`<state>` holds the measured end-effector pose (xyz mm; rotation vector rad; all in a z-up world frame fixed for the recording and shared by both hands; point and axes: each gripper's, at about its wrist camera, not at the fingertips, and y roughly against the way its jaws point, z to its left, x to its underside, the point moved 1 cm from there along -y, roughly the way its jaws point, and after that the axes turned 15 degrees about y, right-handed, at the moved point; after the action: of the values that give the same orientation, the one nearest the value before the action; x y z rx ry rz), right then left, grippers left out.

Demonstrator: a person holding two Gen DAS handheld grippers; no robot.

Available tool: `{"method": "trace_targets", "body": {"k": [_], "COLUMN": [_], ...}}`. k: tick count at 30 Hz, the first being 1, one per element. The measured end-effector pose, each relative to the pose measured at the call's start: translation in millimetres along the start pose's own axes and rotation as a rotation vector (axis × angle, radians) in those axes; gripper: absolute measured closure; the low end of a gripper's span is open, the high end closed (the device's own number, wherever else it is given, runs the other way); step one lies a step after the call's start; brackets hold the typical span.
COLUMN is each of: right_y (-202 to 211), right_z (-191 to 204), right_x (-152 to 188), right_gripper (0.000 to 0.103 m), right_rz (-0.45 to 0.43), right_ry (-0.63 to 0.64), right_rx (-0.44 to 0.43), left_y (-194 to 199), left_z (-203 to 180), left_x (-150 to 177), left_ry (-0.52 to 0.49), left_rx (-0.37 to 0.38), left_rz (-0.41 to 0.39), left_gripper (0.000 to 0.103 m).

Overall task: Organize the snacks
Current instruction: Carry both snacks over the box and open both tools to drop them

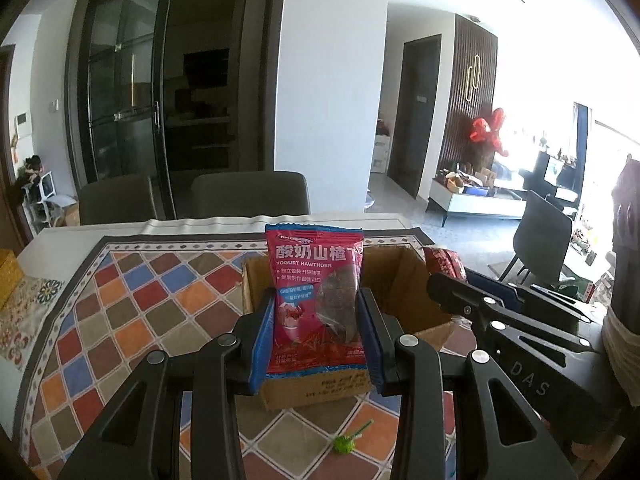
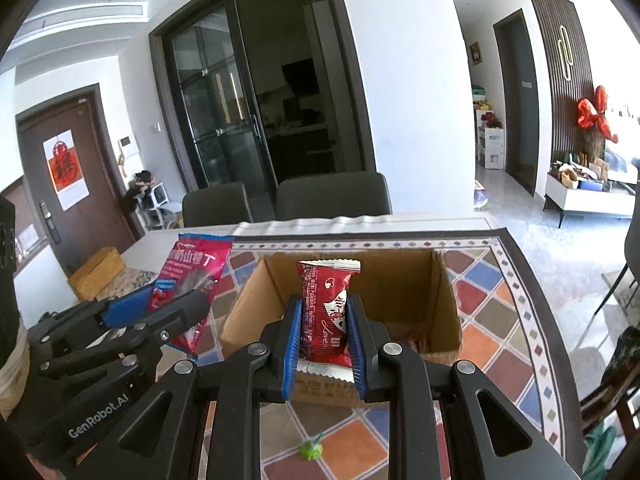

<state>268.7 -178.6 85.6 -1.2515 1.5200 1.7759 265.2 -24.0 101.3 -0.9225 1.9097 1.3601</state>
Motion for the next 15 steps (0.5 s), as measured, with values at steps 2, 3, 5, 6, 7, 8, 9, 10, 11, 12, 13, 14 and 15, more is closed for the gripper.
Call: {"method": "trace_targets", "body": {"k": [2, 3, 5, 6, 7, 8, 9, 10, 11, 12, 13, 14, 15], "right_y": [-2.1, -4.5, -8.6, -11.5, -13.3, -16.0, -18.4, -21.5, -25.8, -28.0, -30.6, -34.8, -38.3], "right_z": [-2.7, -3.9, -6.5, -8.6, -9.8, -11.3, -11.1, -12.3, -13.3, -13.6, -14.6, -15.2, -16.6], "right_x": [-5.5, -8.7, -13.1, -15.8, -17.6, -19.7, -21.1, -22.8, -24.2, -23.6, -23.9, -25.8, -26.5], "right_gripper": [0.08, 0.08, 0.08, 0.08, 0.08, 0.08, 0.08, 0.08, 0.08, 0.08, 0.08, 0.08, 0.08], "right_rz": [-0.003, -0.001, 0.003, 0.006, 0.008, 0.011, 0.018, 0.024, 0.033, 0.039, 0.046, 0.054, 0.062], "right_ry": [-0.001, 0.002, 0.006, 0.007, 0.007, 0.009, 0.013, 0.016, 0.019, 0.019, 0.02, 0.023, 0.024], "right_rx": [0.002, 0.007, 0.018, 0.023, 0.027, 0.032, 0.039, 0.043, 0.049, 0.051, 0.053, 0.056, 0.06], "left_y": [-6.4, -9.7, -18.1, -22.5, -28.3, -33.2, -37.8, -43.5, -50.0, -55.4, -60.6, -65.7, -71.1], "left_z": [-0.9, -0.7, -1.2, -0.8, -0.4, 0.3, 0.9, 2.0, 3.3, 3.5, 4.4, 4.9, 5.0], "left_x": [-6.0, -8.6, -14.0, -16.1, -18.2, -19.6, -21.4, -23.1, -24.0, -24.9, -25.7, -26.3, -26.9], "left_ry": [0.001, 0.002, 0.008, 0.011, 0.012, 0.016, 0.023, 0.032, 0.036, 0.036, 0.036, 0.038, 0.04], "left_rx": [0.002, 0.004, 0.009, 0.011, 0.009, 0.011, 0.017, 0.022, 0.023, 0.023, 0.021, 0.017, 0.012], "left_rz": [0.008, 0.015, 0.036, 0.045, 0.057, 0.069, 0.082, 0.099, 0.118, 0.134, 0.147, 0.158, 0.17], "left_gripper": [0.064, 0.064, 0.064, 0.064, 0.064, 0.064, 0.064, 0.064, 0.064, 0.064, 0.064, 0.064, 0.064]}}
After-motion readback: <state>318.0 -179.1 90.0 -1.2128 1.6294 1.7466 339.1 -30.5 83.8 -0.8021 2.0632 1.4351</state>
